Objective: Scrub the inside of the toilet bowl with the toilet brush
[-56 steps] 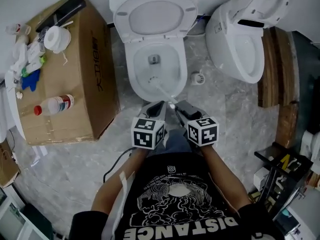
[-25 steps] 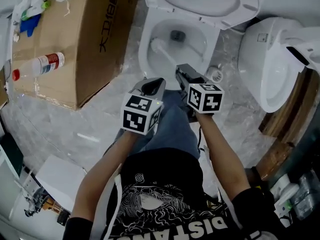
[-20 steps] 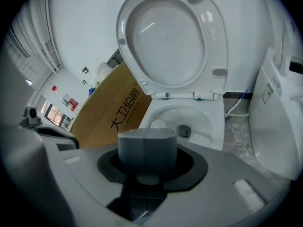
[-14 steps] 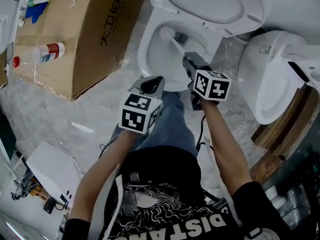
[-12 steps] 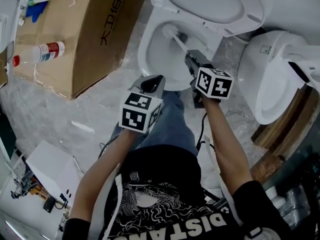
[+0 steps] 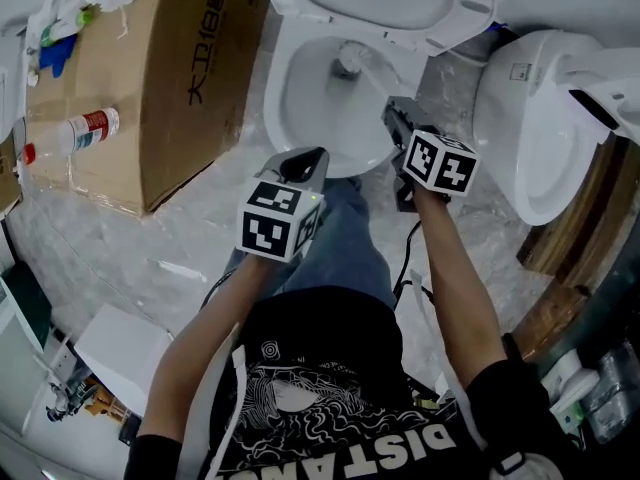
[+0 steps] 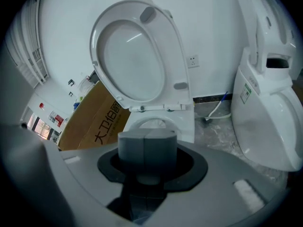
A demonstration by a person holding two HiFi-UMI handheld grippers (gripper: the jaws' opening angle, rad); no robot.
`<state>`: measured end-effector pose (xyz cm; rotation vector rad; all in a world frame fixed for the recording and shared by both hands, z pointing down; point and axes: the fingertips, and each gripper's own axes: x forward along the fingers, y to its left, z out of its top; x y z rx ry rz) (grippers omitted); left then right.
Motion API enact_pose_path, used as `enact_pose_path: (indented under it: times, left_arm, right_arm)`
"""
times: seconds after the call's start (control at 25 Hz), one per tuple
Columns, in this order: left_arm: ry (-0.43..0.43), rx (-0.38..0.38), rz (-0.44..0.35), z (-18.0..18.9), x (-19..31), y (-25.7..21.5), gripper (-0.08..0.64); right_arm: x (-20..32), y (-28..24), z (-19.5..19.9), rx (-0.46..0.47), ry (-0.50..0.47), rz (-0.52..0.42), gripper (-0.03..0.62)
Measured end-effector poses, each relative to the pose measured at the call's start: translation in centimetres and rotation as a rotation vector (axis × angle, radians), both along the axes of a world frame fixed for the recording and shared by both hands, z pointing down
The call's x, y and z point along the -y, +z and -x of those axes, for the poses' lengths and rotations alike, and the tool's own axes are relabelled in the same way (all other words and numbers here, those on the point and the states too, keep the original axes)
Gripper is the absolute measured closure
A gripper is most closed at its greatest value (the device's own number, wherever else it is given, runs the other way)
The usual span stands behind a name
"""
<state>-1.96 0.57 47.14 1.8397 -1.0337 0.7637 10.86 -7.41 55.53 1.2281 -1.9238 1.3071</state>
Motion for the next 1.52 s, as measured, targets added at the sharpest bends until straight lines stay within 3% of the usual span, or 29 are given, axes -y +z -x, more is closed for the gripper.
enact_pose_path:
  times: [0.44, 0.72, 1.16, 1.52]
  left_arm:
    - [0.136, -0.021, -0.004, -0.7, -1.6, 0.0, 0.561]
    - [0.198, -0.036, -0.005, 0.4, -2.6, 0.4, 0.561]
    - [0.264, -0.052, 0.008, 1.9, -4.7, 1.4, 0.561]
    - [0.247, -0.057, 0.023, 2.8, -4.9, 1.8, 0.561]
  right_arm:
    - [-5.3, -0.4, -4.6, -0.062, 0.198, 0.036, 0.43]
    - [-9.9, -0.3, -4.1, -0.076, 0.26, 0.07, 0.428]
    - [-17.4, -0.3, 0.2, -0.04, 0.294, 0.132, 0.43]
    - [-19.5, -0.3, 4.1, 0.003, 0.231, 0.183, 0.429]
